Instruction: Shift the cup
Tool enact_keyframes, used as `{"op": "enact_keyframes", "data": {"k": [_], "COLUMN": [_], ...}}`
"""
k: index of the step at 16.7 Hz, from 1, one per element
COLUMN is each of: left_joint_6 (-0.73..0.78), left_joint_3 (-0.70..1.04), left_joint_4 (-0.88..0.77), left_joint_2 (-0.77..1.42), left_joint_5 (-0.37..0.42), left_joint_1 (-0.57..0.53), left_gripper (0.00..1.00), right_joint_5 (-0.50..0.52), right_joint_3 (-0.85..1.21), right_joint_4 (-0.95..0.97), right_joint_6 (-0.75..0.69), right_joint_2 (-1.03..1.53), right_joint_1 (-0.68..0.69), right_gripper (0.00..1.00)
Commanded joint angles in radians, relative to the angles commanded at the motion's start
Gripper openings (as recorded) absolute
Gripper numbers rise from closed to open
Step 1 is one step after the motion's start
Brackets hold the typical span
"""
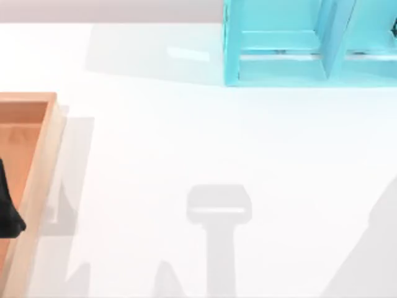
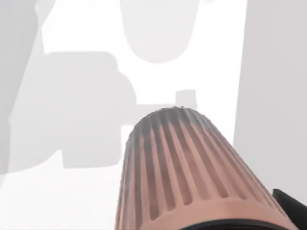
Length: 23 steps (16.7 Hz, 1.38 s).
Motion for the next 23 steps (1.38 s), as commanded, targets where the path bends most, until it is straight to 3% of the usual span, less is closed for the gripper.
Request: {"op": "enact_keyframes", "data": {"k": [10,14,23], "left_joint_6": [0.000,0.000,0.000], "left_joint_3": [0.000,0.000,0.000], "left_joint_4": [0.000,0.000,0.000], "left_joint_2": [0.000,0.000,0.000], "left_joint_5": [0.000,0.000,0.000], "left_joint_1": [0.000,0.000,0.000], "left_gripper": [1.00,1.00,1.00], "right_joint_5": [0.001,0.001,0.001], "right_joint_3": [-0.222,-0.232,-0.232], "right_joint_4": [0.237,0.247,0.247], "right_joint_6": [0.009,0.009,0.009], "right_joint_2": [0.015,0.016,0.016], "right_joint_1": [0.008,0.008,0.008], "right_gripper": [0.00,0.00,0.68]}}
